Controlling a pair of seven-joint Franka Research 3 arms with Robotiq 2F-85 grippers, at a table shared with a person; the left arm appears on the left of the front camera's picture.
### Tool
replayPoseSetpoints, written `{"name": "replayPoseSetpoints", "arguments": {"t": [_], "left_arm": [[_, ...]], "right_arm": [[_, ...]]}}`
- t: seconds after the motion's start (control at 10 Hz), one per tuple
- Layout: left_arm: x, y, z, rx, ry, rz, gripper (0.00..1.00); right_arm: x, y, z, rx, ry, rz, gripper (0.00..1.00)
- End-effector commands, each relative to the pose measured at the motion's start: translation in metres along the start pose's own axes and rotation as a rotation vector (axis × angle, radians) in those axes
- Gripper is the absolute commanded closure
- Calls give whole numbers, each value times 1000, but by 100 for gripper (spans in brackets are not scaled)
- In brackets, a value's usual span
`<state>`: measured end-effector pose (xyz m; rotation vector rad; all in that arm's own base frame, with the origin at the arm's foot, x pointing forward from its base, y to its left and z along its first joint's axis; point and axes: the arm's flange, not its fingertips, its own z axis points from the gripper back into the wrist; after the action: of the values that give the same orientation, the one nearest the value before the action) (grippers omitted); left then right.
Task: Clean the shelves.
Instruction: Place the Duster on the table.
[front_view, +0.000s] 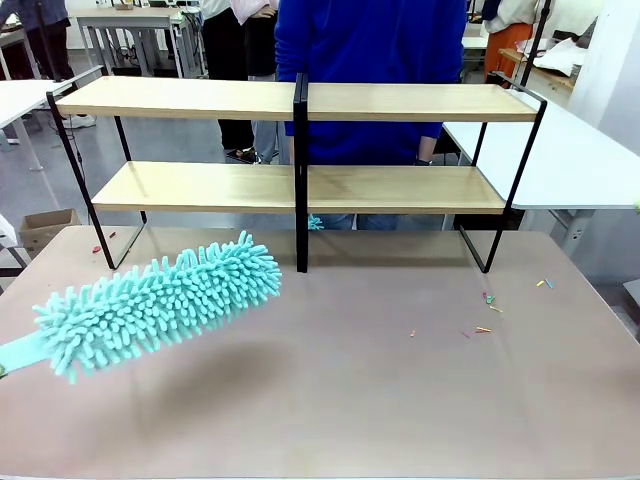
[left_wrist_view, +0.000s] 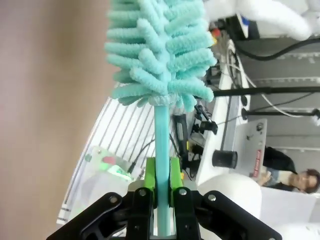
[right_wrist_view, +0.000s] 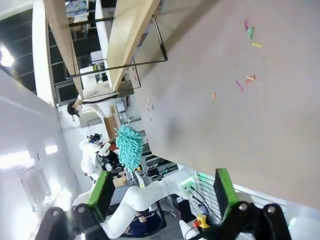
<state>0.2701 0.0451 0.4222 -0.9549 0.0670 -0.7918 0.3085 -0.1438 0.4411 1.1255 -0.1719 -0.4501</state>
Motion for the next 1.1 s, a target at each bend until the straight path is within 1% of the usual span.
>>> {"name": "replayPoseSetpoints", "arguments": {"t": [0.0,0.1,0.2,0.3,0.4,0.5,0.6,0.7,0.8,1.0], "left_arm": [[-6,3,-28,91,-27,-96,87],[-4,6,-29,187,-42,-159,87],[-4,10,-28,271,-27,-199,87],[-2,11,-33,407,-32,-273,87],[-2,14,-47,513,-93,-425,87],[0,21,-60,613,-118,-569,87],[0,28,-70,660,-48,-625,87],[2,30,-76,666,10,-622,87],[3,30,-78,644,41,-601,87],[1,35,-83,646,84,-575,87]], "right_arm": [[-16,23,17,-25,-19,4,0],[-16,23,17,-25,-19,4,0],[-16,23,17,-25,-19,4,0],[-16,23,17,-25,-19,4,0],[-16,23,17,-25,-19,4,0],[-16,23,17,-25,-19,4,0],[-16,23,17,-25,-19,4,0],[-16,23,17,-25,-19,4,0],[-16,23,17,-25,-19,4,0],[-16,23,17,-25,-19,4,0]]}}
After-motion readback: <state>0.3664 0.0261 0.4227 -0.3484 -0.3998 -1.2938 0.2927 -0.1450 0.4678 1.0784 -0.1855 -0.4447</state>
